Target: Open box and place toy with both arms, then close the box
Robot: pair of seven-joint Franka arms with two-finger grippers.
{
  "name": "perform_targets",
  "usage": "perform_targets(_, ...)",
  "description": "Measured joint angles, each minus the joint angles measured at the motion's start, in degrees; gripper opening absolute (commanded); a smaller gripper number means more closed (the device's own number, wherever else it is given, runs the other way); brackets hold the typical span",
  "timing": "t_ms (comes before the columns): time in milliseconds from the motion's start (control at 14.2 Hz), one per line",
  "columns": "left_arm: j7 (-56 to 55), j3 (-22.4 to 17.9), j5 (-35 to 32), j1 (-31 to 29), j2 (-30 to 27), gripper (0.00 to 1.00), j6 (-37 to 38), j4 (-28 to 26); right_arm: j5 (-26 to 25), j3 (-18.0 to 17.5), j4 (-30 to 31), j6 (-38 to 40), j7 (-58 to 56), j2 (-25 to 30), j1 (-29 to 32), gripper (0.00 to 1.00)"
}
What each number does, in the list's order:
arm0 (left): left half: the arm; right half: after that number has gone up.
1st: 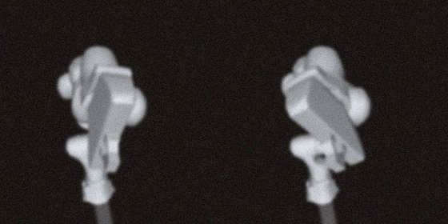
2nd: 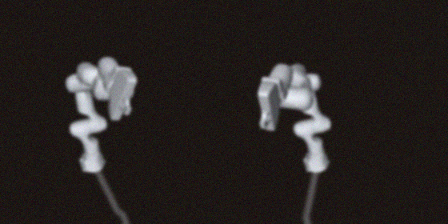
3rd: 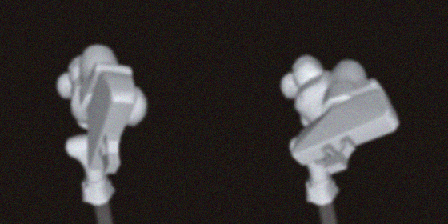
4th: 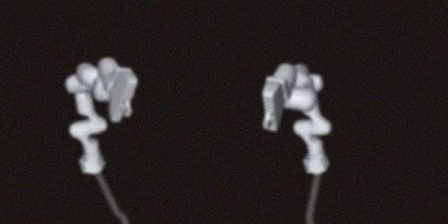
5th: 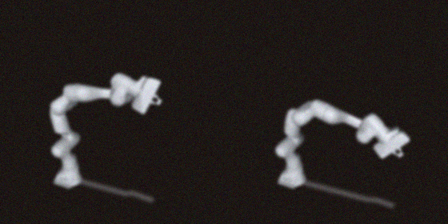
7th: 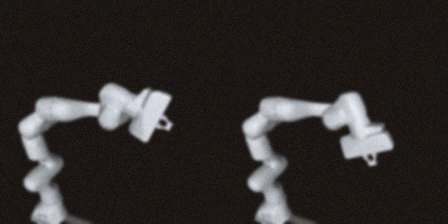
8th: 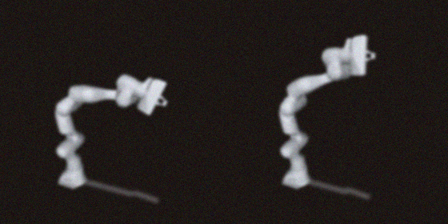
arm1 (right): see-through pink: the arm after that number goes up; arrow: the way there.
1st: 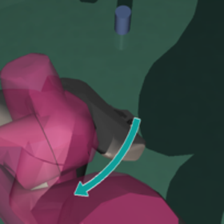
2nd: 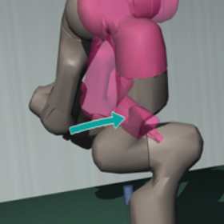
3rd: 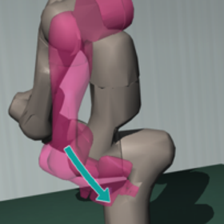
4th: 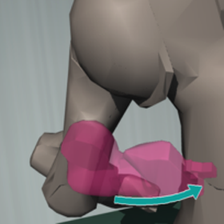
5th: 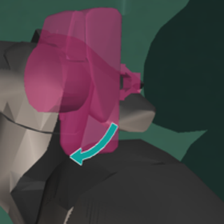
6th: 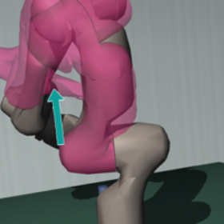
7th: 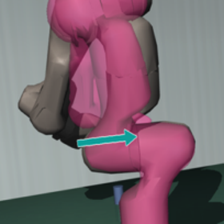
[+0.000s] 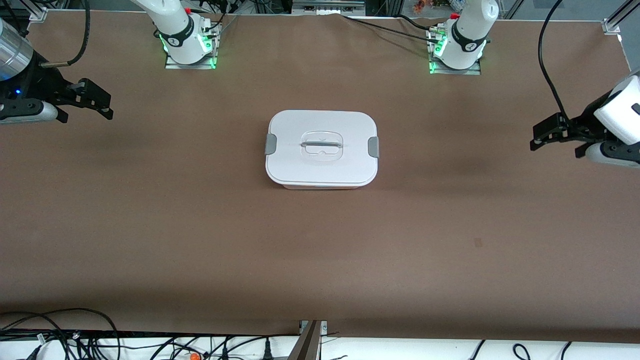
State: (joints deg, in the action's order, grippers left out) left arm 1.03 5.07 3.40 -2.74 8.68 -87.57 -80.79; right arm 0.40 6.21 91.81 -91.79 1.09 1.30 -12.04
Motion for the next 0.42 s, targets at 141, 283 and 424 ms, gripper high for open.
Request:
perform_targets(141, -1.3, 0.0, 0.1, -0.2, 0.0, 1.0, 0.1, -1.0, 0.0, 0.0, 0.0, 0.0, 0.0, 0.0, 0.0, 1.0)
perform_targets(283, -1.7, 0.0, 0.1, -0.2, 0.4, 1.0, 0.1, -1.0, 0.0, 0.0, 0.0, 0.0, 0.0, 0.0, 0.0, 1.0)
perform_targets(424, -1.8, 0.0, 0.2, -0.2, 0.8, 1.0, 0.1, -1.0, 0.0, 0.0, 0.0, 0.0, 0.0, 0.0, 0.0, 1.0)
